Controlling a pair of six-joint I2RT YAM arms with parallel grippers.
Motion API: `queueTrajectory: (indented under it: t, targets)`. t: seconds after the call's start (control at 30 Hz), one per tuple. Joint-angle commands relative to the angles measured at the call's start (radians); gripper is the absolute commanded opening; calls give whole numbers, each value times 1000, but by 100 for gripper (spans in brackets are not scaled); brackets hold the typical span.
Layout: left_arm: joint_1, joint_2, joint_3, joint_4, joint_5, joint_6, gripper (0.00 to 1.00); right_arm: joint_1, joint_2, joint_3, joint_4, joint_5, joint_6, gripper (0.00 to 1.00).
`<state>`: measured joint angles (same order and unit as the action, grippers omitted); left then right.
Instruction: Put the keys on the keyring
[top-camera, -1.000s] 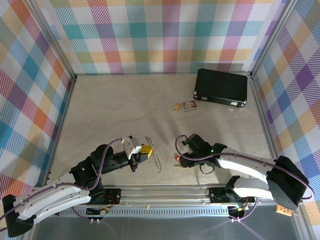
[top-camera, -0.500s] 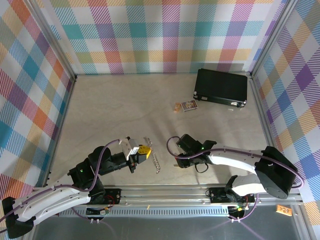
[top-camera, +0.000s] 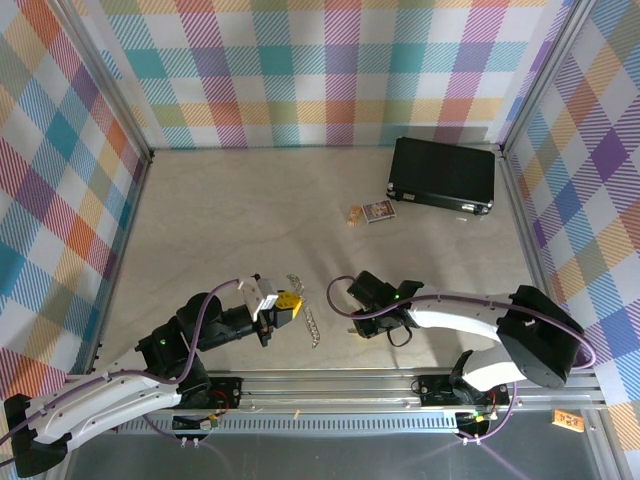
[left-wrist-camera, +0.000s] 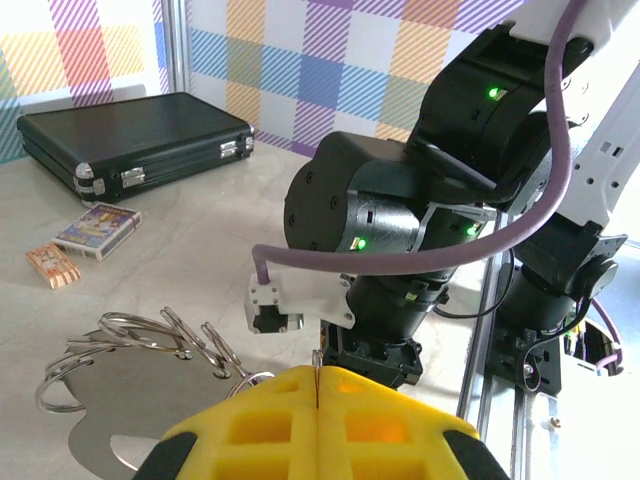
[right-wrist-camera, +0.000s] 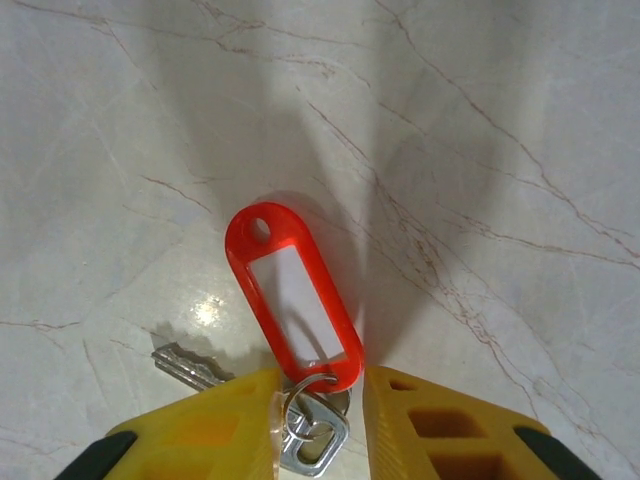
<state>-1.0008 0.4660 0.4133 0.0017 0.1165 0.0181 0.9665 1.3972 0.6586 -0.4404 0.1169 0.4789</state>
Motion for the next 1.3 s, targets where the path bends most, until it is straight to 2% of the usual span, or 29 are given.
queueTrajectory:
  t: [0.0, 0.2, 0.47, 0.53, 0.67, 0.83, 1.27]
  targets:
    - [-5, -17, -10, 27, -14, -7, 0, 11, 14, 31, -25, 11, -13, 24]
    - [-5, -17, -10, 26, -14, -8, 0, 12, -1, 28, -40, 26, -10, 15]
    - [-5, -9, -7, 34, -8, -8, 0, 13, -36, 21, -58, 42, 2, 12]
    - [-5, -5, -2, 31, -6, -6, 0, 13, -45, 17, -59, 46, 3, 13]
    - [-5, -3, -2, 38, -3, -8, 0, 13, -45, 16, -70, 46, 4, 24]
    - [-5, -4, 5, 32, -3, -7, 0, 12, -59, 10, -81, 53, 2, 31]
    - [-5, -5, 0, 37, 3, -9, 0, 14, -9, 43, -109, 53, -41, 30]
